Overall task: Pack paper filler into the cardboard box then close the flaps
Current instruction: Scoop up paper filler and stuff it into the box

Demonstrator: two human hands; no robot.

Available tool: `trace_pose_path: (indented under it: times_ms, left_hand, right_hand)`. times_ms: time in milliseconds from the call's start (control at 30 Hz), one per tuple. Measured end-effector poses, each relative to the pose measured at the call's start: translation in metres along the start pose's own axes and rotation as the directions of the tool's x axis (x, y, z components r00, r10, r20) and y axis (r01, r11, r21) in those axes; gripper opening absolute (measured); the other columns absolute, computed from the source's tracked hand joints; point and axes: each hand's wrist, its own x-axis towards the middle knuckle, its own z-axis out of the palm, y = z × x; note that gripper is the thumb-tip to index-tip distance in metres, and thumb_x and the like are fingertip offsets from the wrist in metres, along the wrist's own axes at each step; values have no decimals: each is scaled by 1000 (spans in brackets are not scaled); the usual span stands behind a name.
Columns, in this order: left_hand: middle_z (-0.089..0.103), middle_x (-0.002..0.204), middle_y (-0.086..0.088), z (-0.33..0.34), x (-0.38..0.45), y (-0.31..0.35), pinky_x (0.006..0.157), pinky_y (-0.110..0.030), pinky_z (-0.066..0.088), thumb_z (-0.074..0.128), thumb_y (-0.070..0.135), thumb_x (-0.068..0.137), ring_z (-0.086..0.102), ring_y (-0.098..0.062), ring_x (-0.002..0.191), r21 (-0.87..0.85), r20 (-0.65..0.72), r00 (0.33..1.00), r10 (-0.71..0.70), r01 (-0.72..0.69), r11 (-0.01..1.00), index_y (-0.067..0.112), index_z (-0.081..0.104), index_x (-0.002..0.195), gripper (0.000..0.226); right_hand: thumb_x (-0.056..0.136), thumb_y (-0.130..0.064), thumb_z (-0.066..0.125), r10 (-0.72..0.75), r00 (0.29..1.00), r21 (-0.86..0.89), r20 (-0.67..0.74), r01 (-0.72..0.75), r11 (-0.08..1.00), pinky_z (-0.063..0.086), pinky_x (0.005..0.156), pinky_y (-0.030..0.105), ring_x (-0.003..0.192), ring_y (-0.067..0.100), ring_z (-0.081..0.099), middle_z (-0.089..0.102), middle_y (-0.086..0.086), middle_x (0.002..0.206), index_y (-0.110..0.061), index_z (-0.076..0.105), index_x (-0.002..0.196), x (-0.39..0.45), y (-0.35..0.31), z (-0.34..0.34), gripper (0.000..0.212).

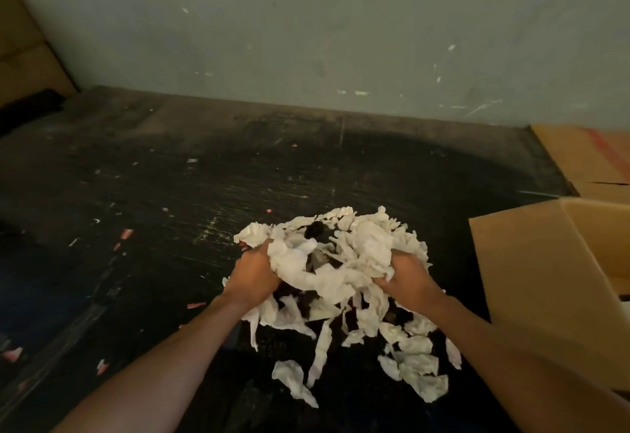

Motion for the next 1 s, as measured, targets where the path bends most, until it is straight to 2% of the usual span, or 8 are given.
trace_pose_path:
  times_ms: [100,233,433,567,667,767,933,1000]
  left_hand:
    - [66,99,-6,-24,-17,23,77,-33,51,69,24,82,65,-25,95,-65,-28,994,-107,105,992,14,63,110,30]
    - [63,90,2,-50,-47,62,73,-32,46,72,33,81,63,-19,89,-185,-86,984,-156,138,973,22,60,100,25]
    - [63,91,1,-76,-82,136,70,-31,44,75,34,83,61,-19,86,-236,-183,973,-138,93,967,21,60,98,25]
    - [70,106,-7,-76,-87,190,76,-36,52,78,38,78,66,-26,96,-252,-166,976,-140,95,963,15,67,113,43]
    - [67,112,-10,-68,-84,228,85,-43,55,83,36,75,65,-30,102,-279,-145,977,-154,108,954,11,61,121,57]
    - [68,108,-7,-56,-75,270,84,-42,56,82,31,75,66,-26,98,-277,-104,991,-79,47,960,13,62,122,54]
    - [68,99,-3,-30,-58,339,69,-35,51,78,33,75,65,-22,89,-246,-35,996,88,-94,965,19,65,114,43]
    - [68,99,-3,-15,-54,366,71,-35,53,78,34,74,65,-23,89,-241,3,990,143,-138,961,20,66,114,44]
  right_hand:
    - [86,-31,72,70,997,139,-12,-67,988,51,98,36,111,14,61,64,-2,119,-18,63,124,-12,-9,-35,41]
    - [89,-25,70,34,995,259,-96,-9,966,52,78,22,95,8,66,69,-5,104,-18,67,116,-38,-19,-88,28]
    - [94,-32,62,-9,967,255,-255,76,964,49,67,20,89,8,64,69,-5,101,-17,67,112,-91,-11,-171,24]
    - [93,-32,64,8,929,204,-369,73,976,46,70,27,88,12,62,69,-3,100,-16,69,110,-128,12,-221,24]
    - [94,-28,64,54,916,202,-397,30,979,46,65,28,79,15,63,71,1,86,-13,71,91,-150,30,-250,17]
    - [92,-23,65,136,891,201,-433,-52,978,41,51,23,60,12,55,63,0,65,-13,62,67,-174,51,-277,27]
    - [89,-30,68,253,842,188,-475,-184,965,49,55,31,66,21,65,70,7,72,-9,66,78,-199,90,-306,24]
    - [91,-29,67,281,826,191,-488,-214,958,45,54,24,64,17,61,65,2,70,-11,61,78,-212,100,-311,23]
